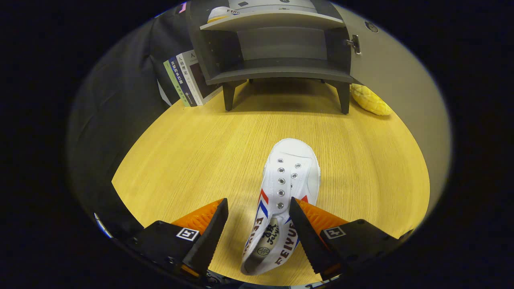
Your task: Open the shoe cabinet door, grab the shoes and put them into the shoe cabinet, then close the shoe cabinet door.
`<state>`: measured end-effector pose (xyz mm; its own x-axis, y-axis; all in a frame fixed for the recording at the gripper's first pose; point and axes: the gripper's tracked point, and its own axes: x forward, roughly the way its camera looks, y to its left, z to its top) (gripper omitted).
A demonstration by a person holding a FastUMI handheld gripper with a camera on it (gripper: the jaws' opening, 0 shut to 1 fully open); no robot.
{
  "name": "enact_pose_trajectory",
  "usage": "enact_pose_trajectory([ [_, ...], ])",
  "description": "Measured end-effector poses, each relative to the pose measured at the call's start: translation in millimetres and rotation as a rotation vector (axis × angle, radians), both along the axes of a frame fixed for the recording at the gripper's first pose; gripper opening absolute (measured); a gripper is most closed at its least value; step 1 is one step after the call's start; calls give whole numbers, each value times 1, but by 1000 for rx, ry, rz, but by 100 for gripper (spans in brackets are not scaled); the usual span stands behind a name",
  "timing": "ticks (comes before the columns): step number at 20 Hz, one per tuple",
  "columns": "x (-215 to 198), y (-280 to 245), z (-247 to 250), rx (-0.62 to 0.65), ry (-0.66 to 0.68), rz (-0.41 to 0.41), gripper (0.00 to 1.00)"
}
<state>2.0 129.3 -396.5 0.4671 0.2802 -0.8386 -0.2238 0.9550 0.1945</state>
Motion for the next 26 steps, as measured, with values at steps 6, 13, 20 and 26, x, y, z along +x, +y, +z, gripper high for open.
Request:
enact_pose_trajectory([
  [6,-7,11,0,22,19,44,89],
  [13,1,3,-20,-53,75,-34,69],
  [20,5,-4,-26,-45,117,-72,14],
  [26,3,-6,-19,28,100,-48,2],
])
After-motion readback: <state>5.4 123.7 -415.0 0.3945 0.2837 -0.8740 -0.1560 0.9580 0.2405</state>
